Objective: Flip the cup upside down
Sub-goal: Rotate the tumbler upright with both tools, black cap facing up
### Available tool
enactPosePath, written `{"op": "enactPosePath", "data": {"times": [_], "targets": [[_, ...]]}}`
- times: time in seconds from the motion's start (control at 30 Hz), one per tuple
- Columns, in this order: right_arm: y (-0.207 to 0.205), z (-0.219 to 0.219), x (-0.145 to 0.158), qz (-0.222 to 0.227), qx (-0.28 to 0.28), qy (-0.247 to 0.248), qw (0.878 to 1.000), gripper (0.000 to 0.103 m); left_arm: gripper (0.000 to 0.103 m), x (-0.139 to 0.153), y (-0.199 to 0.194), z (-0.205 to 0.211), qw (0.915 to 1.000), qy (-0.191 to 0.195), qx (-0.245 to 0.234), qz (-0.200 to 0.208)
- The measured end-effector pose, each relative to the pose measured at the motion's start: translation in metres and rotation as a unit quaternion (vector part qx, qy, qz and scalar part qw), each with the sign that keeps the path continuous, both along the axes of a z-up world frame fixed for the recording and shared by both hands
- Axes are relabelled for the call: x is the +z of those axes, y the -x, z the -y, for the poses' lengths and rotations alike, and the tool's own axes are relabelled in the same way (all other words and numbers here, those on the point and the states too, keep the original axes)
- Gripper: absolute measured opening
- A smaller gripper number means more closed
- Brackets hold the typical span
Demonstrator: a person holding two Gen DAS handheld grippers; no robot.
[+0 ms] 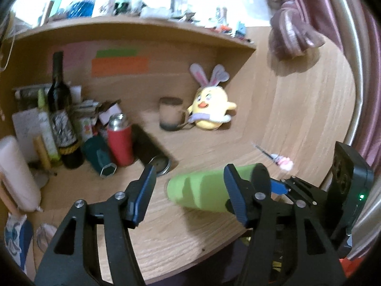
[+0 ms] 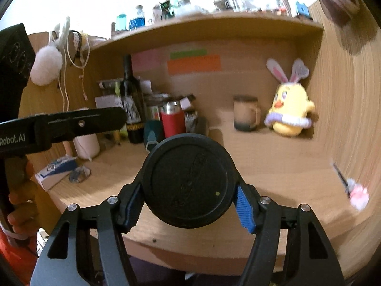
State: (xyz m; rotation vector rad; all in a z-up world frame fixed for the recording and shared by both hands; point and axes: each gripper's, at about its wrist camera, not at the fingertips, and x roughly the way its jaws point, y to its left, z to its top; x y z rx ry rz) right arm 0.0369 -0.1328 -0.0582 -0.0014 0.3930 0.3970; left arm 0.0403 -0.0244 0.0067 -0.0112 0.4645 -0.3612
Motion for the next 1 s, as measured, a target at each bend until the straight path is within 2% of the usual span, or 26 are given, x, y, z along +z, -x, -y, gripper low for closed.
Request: {"op": "enactPosePath", "data": {"times": [0.13,0.23,0.33,0.53,0.6,0.87,1.0], "targets": [[-0.001,-0.004,0.020,0.024,0.010,0.002,1.000,0.063,0.061,0.016,-0.003,0.006,0.9996,0.002,-0.025,0.012],[-0.005,-0.010,0.033,0.038,0.019,0.005,0.999,0.063,0.067,0.023,-0.008,0.008,0.9993,0.000,-0.033,0.018],[-0.011,-0.017,0.039,0.042,0.031,0.002,0.999,0.063,0.067,0.027,-0.020,0.006,0.9994,-0.001,-0.033,0.010],[-0.024,-0.031,0.038,0.038,0.049,-0.001,0.998,0.063,0.068,0.019,-0.056,-0.007,0.9992,0.001,-0.022,-0.033],[-0.026,-0.032,0.037,0.040,0.049,-0.001,0.998,0.063,0.067,0.017,-0.061,-0.013,0.9986,0.018,-0.028,-0.041],[-0.029,-0.035,0.035,0.048,0.054,0.015,0.997,0.063,0.069,0.015,-0.062,-0.016,0.9990,0.020,-0.026,-0.030],[-0.033,-0.035,0.022,0.008,0.064,0.014,0.998,0.064,0.078,0.015,-0.060,-0.012,0.9990,0.019,-0.030,-0.025]]}}
